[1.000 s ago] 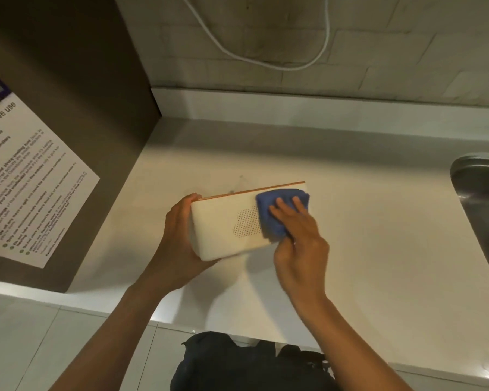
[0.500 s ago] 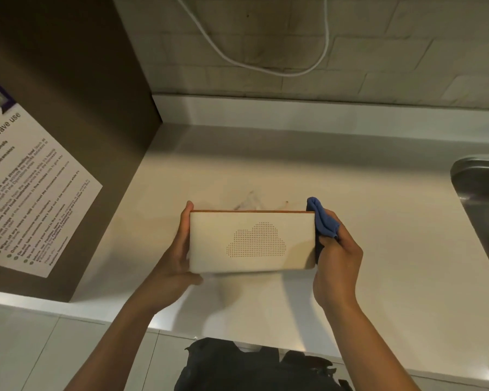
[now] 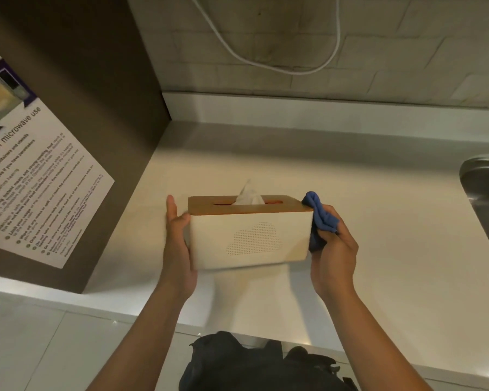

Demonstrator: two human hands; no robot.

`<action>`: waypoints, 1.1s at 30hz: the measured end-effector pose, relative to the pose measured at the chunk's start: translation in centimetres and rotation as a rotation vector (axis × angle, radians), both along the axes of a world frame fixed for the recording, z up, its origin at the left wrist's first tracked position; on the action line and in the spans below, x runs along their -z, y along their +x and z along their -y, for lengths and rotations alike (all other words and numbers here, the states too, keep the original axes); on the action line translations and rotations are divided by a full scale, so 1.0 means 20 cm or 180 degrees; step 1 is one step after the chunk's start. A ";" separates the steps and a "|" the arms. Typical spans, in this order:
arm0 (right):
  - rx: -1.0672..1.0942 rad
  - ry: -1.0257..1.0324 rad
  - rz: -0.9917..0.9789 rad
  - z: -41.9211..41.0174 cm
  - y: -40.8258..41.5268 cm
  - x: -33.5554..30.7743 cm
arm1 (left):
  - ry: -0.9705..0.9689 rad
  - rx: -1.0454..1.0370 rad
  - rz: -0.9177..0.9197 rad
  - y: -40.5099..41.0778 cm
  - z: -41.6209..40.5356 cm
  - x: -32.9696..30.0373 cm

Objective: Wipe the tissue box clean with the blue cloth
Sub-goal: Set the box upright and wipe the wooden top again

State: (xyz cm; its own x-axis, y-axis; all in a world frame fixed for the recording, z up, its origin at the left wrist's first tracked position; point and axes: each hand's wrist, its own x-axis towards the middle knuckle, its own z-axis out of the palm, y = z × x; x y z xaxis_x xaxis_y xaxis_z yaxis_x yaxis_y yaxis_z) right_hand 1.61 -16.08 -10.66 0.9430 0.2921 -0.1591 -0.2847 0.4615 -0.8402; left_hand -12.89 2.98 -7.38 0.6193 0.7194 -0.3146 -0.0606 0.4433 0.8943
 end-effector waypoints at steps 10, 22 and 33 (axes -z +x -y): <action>0.0289 -0.1099 0.0886 0.13 -0.03 0.04 | -0.0768 0.0461 -0.0896 -0.04 -0.06 0.01; -0.0027 -0.3655 0.3146 0.02 -0.34 -0.06 | 0.0762 -0.0427 -0.0177 0.08 0.12 0.00; -0.0266 -0.3569 0.2748 0.11 -0.16 -0.10 | 0.0711 -0.0393 -0.0055 0.02 0.07 0.09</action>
State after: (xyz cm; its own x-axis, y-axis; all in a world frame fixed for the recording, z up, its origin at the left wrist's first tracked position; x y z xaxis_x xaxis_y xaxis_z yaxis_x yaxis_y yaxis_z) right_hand -1.60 -18.37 -8.62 0.8482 0.4568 0.2682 0.5059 -0.5485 -0.6657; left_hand -12.57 1.50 -9.25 0.5183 0.8421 -0.1491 -0.0860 0.2248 0.9706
